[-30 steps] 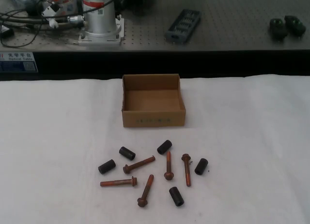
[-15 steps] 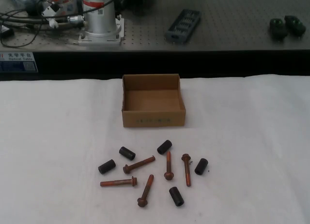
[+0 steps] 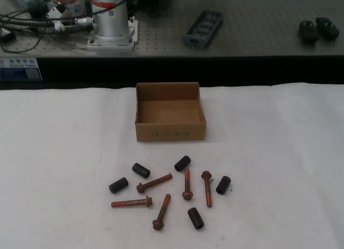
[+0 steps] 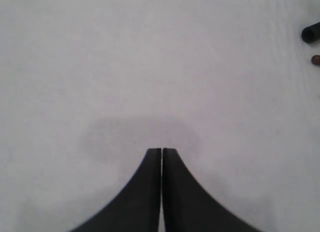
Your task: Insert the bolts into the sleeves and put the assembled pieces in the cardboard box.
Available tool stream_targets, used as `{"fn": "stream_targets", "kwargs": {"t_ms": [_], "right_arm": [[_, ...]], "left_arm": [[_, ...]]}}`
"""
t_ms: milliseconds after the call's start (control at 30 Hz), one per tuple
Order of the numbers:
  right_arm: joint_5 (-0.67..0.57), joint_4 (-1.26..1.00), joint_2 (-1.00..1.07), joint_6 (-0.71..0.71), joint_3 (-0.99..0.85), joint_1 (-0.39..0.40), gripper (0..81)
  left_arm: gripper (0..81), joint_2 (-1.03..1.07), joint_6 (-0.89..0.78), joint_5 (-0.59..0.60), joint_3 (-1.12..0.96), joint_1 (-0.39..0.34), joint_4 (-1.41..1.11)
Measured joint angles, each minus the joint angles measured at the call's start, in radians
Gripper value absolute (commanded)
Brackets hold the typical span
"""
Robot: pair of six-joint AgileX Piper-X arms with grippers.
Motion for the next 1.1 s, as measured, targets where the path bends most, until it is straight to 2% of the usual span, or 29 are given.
{"fn": "stream_targets", "kwargs": {"t_ms": [100, 200, 233, 333, 433, 633, 800, 1100], "right_arm": [[-0.003, -0.122, 0.000, 0.016, 0.000, 0.000, 3.7], [-0.034, -0.242, 0.000, 0.147, 0.000, 0.000, 3.7], [-0.034, -0.248, 0.000, 0.147, 0.000, 0.000, 3.7], [-0.118, -0.296, 0.000, 0.288, 0.000, 0.000, 3.8], [-0.243, -0.290, 0.027, 0.376, -0.003, 0.000, 3.8], [-0.292, -0.235, 0.150, 0.399, -0.097, 0.000, 3.8], [-0.398, -0.233, 0.344, 0.403, -0.226, 0.000, 3.8], [-0.522, -0.226, 0.720, 0.403, -0.489, 0.000, 3.8]], "left_arm": [[0.6, 0.000, -0.021, 0.034, 0.000, 0.000, -0.010], [0.6, 0.000, -0.034, 0.070, 0.000, 0.000, -0.035], [0.6, 0.000, -0.036, 0.143, 0.006, 0.000, -0.061], [0.6, 0.000, -0.003, 0.307, 0.039, 0.000, -0.181], [0.6, 0.000, -0.008, 0.338, 0.041, 0.000, -0.186], [0.6, 0.060, -0.003, 0.390, -0.019, 0.000, -0.192], [0.6, 0.157, 0.056, 0.448, -0.102, 0.000, -0.232], [0.6, 0.612, 0.416, 0.573, -0.462, 0.000, -0.255]]}}
